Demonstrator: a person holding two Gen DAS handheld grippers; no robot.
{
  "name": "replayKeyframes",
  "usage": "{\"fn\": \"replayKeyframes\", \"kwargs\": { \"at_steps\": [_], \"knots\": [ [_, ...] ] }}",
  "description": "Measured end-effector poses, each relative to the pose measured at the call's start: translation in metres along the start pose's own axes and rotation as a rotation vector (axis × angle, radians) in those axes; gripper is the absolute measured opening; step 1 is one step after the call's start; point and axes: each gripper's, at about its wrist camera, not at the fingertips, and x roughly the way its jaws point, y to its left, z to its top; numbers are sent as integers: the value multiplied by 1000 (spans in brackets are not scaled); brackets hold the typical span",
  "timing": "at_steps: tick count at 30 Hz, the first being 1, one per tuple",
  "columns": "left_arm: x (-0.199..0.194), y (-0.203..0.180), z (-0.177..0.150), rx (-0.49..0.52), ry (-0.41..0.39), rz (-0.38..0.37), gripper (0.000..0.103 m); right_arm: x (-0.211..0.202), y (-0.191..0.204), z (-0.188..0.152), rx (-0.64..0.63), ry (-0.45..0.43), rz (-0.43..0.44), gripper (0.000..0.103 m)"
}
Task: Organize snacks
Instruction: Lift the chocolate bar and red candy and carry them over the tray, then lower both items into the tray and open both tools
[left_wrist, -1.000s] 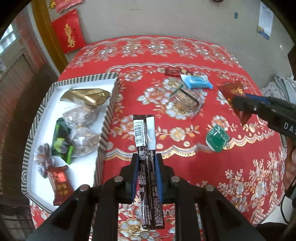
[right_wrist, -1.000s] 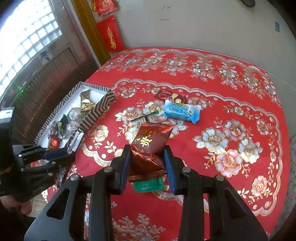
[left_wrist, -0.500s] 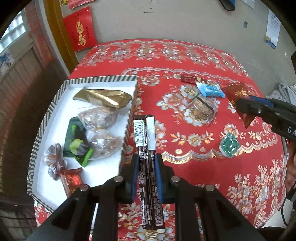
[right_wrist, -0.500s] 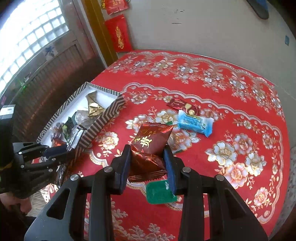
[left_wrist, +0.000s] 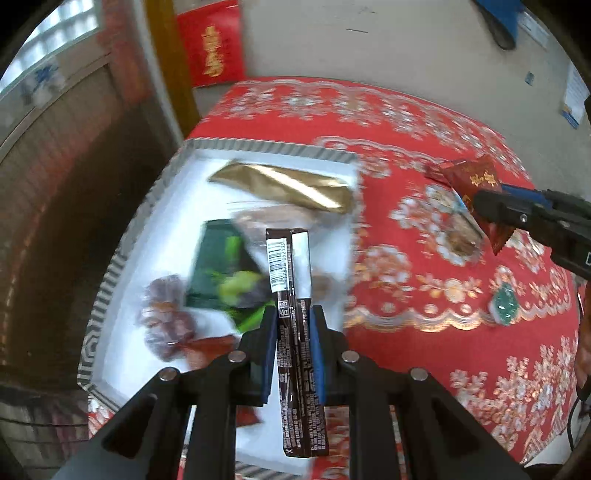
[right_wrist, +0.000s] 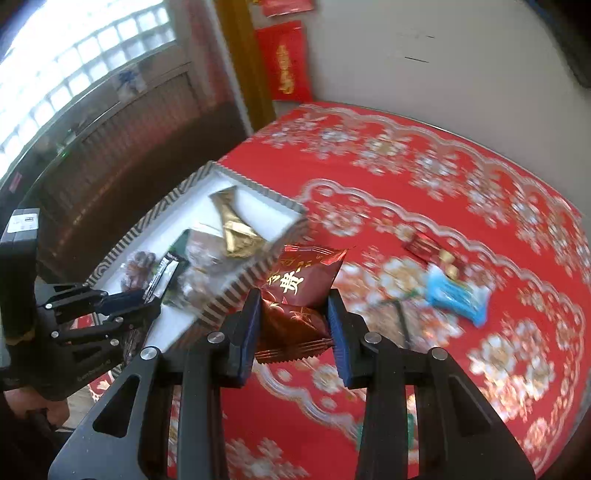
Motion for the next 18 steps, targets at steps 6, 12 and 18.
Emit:
{"fn": "replayKeyframes", "kwargs": {
  "at_steps": [6,12,18],
  "knots": [
    [8,45,-8,-70,4,39,19,38,40,22,-62,30,50,34],
    [15,69,-5,-77,-15,64,19,72,76,40,-109,49,106,34],
    [25,74,0,-57,-5,47,20,115,104,59,-143,96,139,34]
  ]
}}
